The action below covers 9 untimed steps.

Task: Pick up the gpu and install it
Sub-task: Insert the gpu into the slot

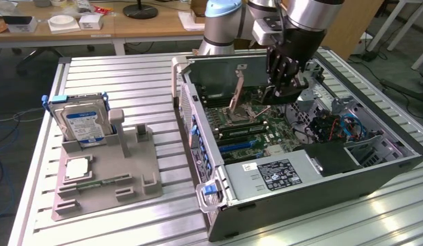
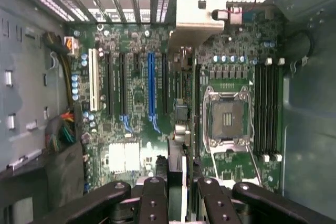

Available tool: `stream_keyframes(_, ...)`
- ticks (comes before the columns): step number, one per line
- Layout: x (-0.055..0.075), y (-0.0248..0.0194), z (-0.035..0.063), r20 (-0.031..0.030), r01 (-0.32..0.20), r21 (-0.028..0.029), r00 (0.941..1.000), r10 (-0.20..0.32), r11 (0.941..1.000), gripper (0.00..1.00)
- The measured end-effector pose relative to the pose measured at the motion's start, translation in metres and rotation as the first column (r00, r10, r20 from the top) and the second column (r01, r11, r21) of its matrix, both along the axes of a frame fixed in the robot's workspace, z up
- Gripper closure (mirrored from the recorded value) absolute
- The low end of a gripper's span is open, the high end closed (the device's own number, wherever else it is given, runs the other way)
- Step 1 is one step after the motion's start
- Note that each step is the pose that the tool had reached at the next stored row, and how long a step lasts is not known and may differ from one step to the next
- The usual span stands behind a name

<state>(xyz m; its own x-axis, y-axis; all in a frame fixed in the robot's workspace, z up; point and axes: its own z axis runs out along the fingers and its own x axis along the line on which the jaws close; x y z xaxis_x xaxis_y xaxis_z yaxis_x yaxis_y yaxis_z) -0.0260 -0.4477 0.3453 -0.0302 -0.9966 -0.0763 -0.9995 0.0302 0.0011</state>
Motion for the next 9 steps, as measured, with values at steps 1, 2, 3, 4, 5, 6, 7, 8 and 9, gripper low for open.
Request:
stream_keyframes(1, -0.0007, 0.0001, -0.0009, 0.0, 0.0, 0.0002, 1.0, 0.0, 1.0, 0.73)
stream_keyframes(2, -0.0017, 0.0001, -0.0016, 0.0001, 0.0, 0.0002, 1.0, 0.0, 1.0, 0.73)
stream_keyframes(3, -0.002, 0.0001, -0.0025, 0.0001, 0.0, 0.0002, 1.0, 0.0, 1.0, 0.73)
stream_keyframes(4, -0.0025, 0.0001, -0.0032, 0.0001, 0.0, 0.0003, 1.0, 0.0, 1.0, 0.73)
stream_keyframes(5, -0.0031, 0.0001, -0.0039, -0.0001, 0.0, 0.0002, 1.0, 0.0, 1.0, 0.73)
stream_keyframes(6, -0.0035, 0.0001, -0.0044, -0.0002, 0.0, 0.0002, 1.0, 0.0, 1.0, 0.73)
stream_keyframes(7, -0.0043, 0.0001, -0.0049, -0.0004, 0.0, 0.0002, 1.0, 0.0, 1.0, 0.73)
stream_keyframes(8, -0.0055, 0.0001, -0.0055, -0.0004, 0.0, 0.0002, 1.0, 0.0, 1.0, 0.73)
stream_keyframes(9, -0.0062, 0.0001, -0.0062, -0.0009, 0.0, 0.0002, 1.0, 0.0, 1.0, 0.73)
